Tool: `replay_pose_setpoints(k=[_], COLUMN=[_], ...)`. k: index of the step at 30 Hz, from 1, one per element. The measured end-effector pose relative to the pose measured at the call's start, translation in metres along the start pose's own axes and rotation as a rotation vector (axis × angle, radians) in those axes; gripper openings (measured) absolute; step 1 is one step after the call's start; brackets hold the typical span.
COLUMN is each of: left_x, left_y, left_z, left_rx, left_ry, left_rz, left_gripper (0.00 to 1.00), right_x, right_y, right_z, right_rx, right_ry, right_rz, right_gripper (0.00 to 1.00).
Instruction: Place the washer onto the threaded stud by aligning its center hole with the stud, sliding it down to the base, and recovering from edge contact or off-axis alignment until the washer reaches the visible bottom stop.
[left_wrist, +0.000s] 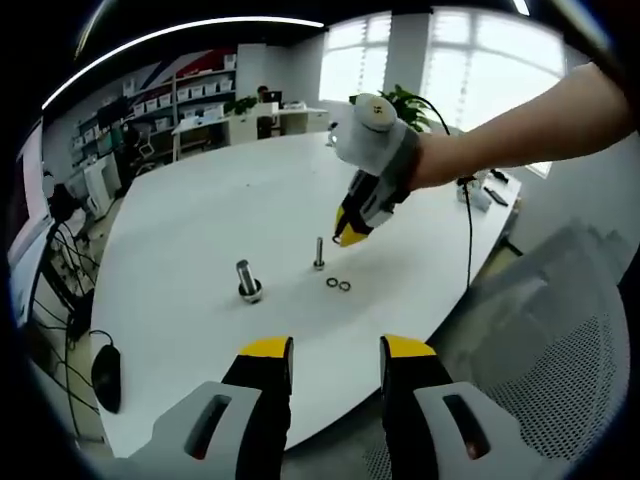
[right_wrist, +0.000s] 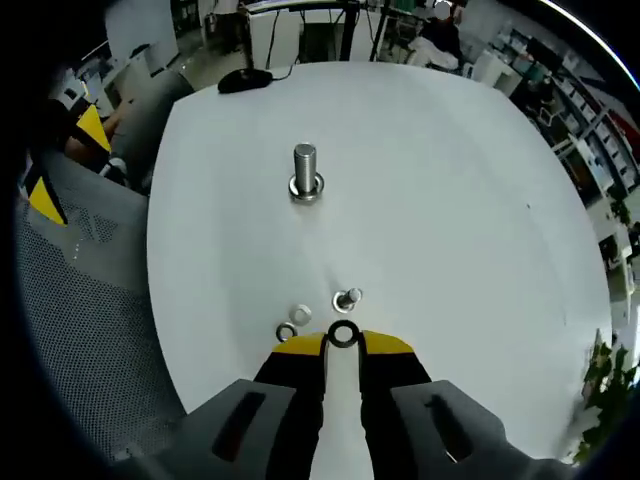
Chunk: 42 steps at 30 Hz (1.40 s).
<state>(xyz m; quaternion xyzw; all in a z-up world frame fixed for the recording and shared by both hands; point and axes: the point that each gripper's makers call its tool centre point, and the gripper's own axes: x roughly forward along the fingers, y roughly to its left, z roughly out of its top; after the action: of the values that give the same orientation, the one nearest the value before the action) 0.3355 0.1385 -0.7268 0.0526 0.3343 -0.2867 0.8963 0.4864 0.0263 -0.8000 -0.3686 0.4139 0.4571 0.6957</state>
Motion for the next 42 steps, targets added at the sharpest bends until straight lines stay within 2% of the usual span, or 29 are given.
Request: replay_pose_setpoints(k=[7,15,21,30,42], left_x=[-0.001,-0.001,-0.002,-0.002,-0.001], left_y=[0.000,0.002,0.003,0.003,0.003], left_z=[0.000,0.001,0.001,0.002,0.003], left_rx=[0.001,0.000,-0.004,-0.006,-0.009], left_ry=[-0.003,-0.008,-0.011,-0.015,-0.015], left_rz=[0.000,0.012,0.016,0.014,0.006], left_gripper=[0.33,0.33,0.33,0.33,0.33], right_x=[-0.007,0.002,0.010,0.015,0.022], right_y=[-0.005,-0.008,-0.006,-0.006,-0.007], right_z=[0.015,0.028,0.029,0.020,0.018], right_rx=[-0.020,-0.053,-0.072,-0.082,-0.072], right_ry=[-0.023,-0.021,0.007,0.049,0.065], right_rz=[-0.013,-0.012,0.000,0.008,0.019], right_gripper=[0.14,0.14,0.14,0.14,0.14])
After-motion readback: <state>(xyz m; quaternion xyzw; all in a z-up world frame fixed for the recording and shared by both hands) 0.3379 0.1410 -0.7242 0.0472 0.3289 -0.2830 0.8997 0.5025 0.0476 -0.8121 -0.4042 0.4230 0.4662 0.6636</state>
